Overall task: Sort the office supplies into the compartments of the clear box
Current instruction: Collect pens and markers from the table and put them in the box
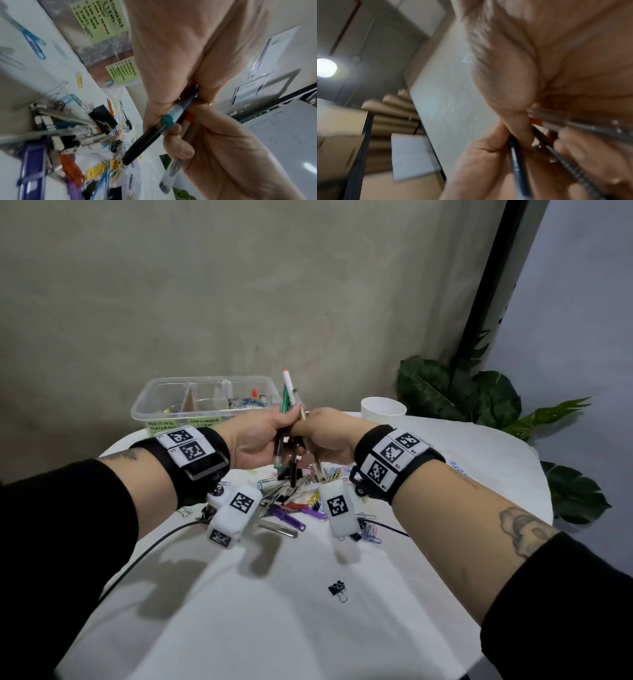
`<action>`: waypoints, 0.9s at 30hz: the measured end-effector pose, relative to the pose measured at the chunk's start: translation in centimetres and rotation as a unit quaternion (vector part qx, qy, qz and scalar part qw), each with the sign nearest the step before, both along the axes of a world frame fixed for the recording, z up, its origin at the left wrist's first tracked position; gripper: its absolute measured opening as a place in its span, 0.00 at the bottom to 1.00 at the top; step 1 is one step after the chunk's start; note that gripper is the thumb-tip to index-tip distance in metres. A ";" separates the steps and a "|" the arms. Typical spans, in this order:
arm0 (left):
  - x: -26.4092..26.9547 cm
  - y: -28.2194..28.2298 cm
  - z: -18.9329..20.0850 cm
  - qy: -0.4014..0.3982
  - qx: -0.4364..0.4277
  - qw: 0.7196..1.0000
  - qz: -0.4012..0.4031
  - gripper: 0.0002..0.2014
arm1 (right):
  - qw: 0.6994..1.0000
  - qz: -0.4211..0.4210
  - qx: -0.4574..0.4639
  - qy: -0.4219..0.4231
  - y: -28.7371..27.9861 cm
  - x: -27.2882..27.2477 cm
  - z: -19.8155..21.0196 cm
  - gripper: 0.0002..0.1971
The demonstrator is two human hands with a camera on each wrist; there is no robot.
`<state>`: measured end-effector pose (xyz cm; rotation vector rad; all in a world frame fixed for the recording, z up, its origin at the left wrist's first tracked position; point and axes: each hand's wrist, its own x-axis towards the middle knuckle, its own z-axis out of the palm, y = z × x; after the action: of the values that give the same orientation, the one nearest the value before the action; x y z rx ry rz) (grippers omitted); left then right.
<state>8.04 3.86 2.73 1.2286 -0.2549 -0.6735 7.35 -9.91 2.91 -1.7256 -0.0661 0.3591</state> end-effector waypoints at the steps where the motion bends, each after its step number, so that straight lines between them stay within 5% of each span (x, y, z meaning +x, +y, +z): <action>1: 0.2 0.4 0.2 -0.008 -0.003 1.000 0.017 0.14 | 0.999 0.006 0.033 0.004 0.3 0.1 0.3 0.03; 6: 2.2 2.9 0.8 0.023 -0.039 0.985 0.168 0.24 | 0.979 -0.010 0.202 0.002 1.8 1.8 0.9 0.18; 11: 3.1 5.1 1.3 0.021 -0.122 0.975 0.182 0.13 | 0.978 -0.084 0.162 -0.105 5.0 2.8 -0.2 0.08; 14: 3.6 6.2 1.5 -0.009 -0.111 0.971 0.210 0.08 | 0.972 -0.099 0.152 -0.148 7.3 3.6 -0.5 0.10; 16: 4.4 7.0 1.7 -0.015 -0.101 0.963 0.250 0.07 | 0.973 -0.105 0.085 -0.187 8.1 3.9 -0.8 0.08; 19: 7.1 10.0 2.2 -0.039 -0.073 0.929 0.362 0.08 | 0.952 -0.091 -0.132 -0.262 9.6 5.2 -2.1 0.06; 23: 11.0 13.7 2.6 -0.140 0.028 0.880 0.453 0.07 | 0.860 -0.019 -0.393 -0.324 10.4 7.0 -4.3 0.24; 27: 13.6 15.3 2.4 -0.229 0.194 0.836 0.460 0.06 | 0.803 -0.031 -0.498 -0.327 10.5 7.6 -5.0 0.27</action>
<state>21.67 19.18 5.12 1.6944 0.1101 0.4479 14.90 0.64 -2.10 -2.8328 -0.3762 -0.3665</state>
